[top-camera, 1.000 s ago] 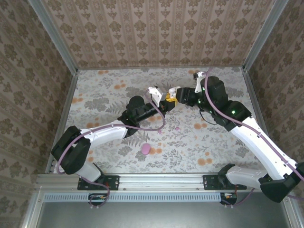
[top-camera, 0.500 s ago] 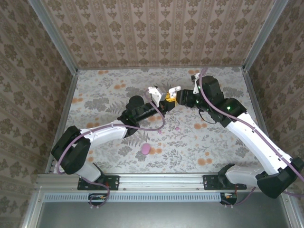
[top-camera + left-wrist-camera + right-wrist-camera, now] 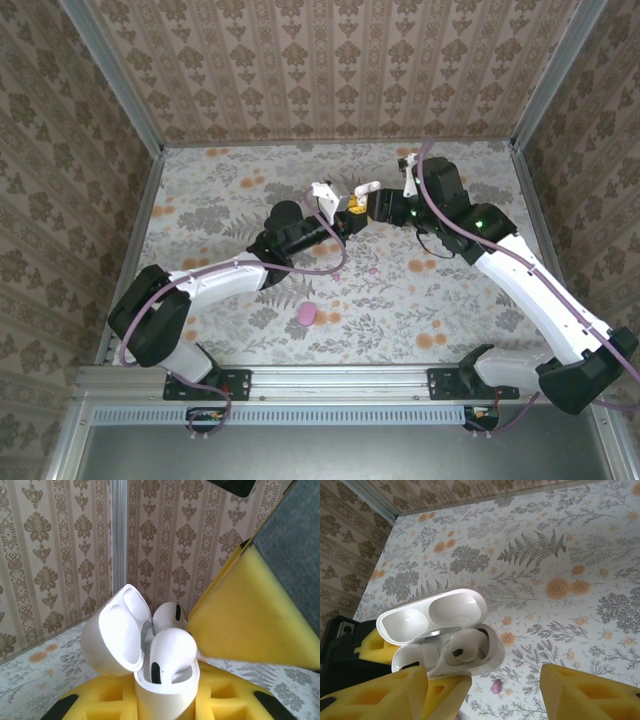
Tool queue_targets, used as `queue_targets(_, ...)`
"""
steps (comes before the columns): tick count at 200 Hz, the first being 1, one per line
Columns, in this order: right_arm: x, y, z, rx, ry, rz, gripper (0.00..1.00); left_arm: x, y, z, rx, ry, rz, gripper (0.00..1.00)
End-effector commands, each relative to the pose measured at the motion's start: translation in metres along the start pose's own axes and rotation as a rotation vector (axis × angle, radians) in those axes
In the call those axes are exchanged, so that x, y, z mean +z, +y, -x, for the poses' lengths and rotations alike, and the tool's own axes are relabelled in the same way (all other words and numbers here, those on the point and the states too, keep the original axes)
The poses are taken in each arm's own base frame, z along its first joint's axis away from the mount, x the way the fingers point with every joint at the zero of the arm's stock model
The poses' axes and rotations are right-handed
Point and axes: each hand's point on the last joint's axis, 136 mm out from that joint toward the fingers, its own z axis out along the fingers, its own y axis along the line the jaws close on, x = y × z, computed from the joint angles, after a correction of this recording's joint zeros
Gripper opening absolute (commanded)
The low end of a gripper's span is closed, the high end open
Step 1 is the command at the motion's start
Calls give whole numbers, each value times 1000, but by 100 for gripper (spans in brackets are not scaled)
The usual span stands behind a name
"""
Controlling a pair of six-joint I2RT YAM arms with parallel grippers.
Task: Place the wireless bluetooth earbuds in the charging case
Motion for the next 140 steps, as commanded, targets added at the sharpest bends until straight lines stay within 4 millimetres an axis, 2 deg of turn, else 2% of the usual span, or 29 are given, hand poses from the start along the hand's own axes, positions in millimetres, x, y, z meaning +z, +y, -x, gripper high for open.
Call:
queue_targets(1, -27, 3, 17, 6, -78, 29, 63, -6, -4, 28, 32, -87, -19, 8)
queue_targets(44, -43, -6, 25, 5, -125, 24, 63, -12, -7, 28, 70, -85, -59, 7)
queue_targets(61, -42, -1, 22, -19, -94, 57, 63, -15, -9, 28, 82, -86, -87, 7)
queue_targets(74, -40, 2, 19, -19, -66, 76, 58, -16, -12, 27, 87, -81, -124, 7)
queue_targets(109, -53, -8, 33, -21, -94, 58, 56, -25, -22, 23, 82, -38, -263, 7)
queue_targets(140, -56, -8, 42, 79, -19, 219, 54, -39, -19, 18, 82, 1, -299, 7)
